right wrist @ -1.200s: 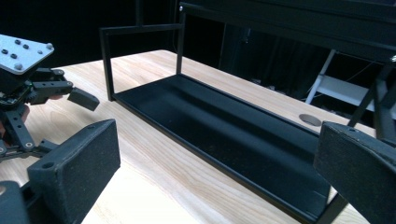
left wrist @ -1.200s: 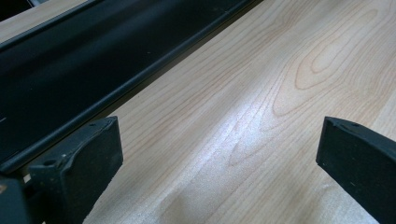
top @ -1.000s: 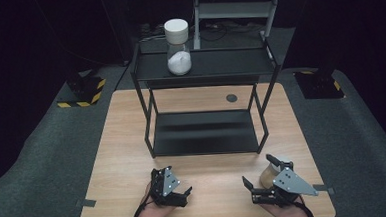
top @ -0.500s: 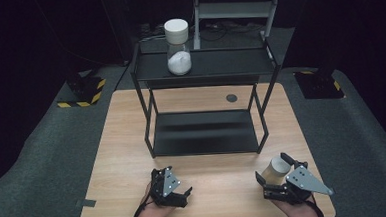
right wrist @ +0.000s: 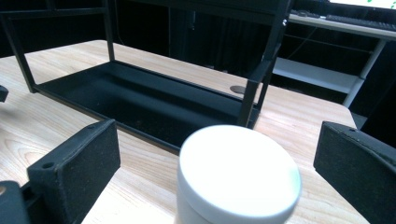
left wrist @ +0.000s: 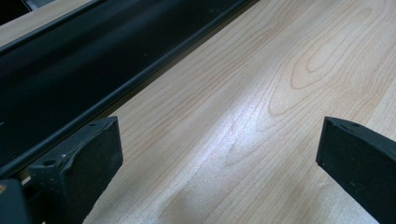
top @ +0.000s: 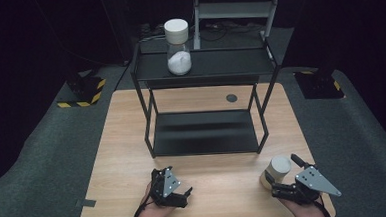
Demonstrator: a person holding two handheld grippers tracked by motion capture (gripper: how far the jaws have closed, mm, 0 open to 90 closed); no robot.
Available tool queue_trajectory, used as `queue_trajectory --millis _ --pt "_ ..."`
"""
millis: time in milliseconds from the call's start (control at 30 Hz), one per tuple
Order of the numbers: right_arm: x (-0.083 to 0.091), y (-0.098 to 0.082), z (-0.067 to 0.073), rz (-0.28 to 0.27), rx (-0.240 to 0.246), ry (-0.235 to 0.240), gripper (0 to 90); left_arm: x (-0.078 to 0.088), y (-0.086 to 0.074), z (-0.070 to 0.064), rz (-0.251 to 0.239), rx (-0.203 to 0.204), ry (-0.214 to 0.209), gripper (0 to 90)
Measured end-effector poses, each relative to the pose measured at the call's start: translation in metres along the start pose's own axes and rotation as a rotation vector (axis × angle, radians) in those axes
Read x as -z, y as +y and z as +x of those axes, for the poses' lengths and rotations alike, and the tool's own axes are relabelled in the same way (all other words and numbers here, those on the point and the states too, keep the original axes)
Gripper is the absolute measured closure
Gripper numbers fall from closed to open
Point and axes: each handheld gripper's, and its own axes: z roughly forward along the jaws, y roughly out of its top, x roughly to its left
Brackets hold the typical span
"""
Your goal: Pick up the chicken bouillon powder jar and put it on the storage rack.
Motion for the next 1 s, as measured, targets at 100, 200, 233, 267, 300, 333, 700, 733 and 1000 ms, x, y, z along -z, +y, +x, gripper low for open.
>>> queue_trajectory --millis 100,200,233,267,300,333,700,733,1000 --pt "0.000 -0.003 -0.001 0.005 -0.010 -0.003 0.0 0.000 0.000 0.000 -0.002 -0.002 0.001 0.7" --pt "0.000 -0.005 -0.001 0.011 -0.020 -0.004 0.0 0.000 0.000 0.000 -0.002 -0.002 0.001 0.7" --pt "-0.001 -0.006 -0.001 0.015 -0.024 -0.006 0.0 0.000 0.000 0.000 -0.002 -0.001 0.001 0.7" --pt "-0.001 -0.007 -0.001 0.016 -0.027 -0.006 0.0 0.000 0.000 0.000 -0.002 0.000 0.001 0.7" --pt "-0.001 -0.009 -0.001 0.017 -0.029 -0.007 0.0 0.000 -0.001 0.000 -0.003 0.001 0.001 0.6" --pt "-0.002 -0.010 0.000 0.017 -0.032 -0.008 0.0 0.000 0.000 0.000 -0.002 0.000 0.001 0.7" --pt "-0.005 -0.021 0.000 0.027 -0.059 -0.019 0.0 0.000 -0.001 0.000 -0.005 -0.001 -0.001 0.7" --pt "-0.006 -0.022 0.000 0.028 -0.061 -0.022 0.0 0.000 -0.001 0.000 -0.004 -0.003 -0.001 0.7" --pt "-0.009 -0.028 0.000 0.039 -0.077 -0.020 1.3 0.001 -0.001 0.000 -0.007 -0.002 -0.001 0.7"
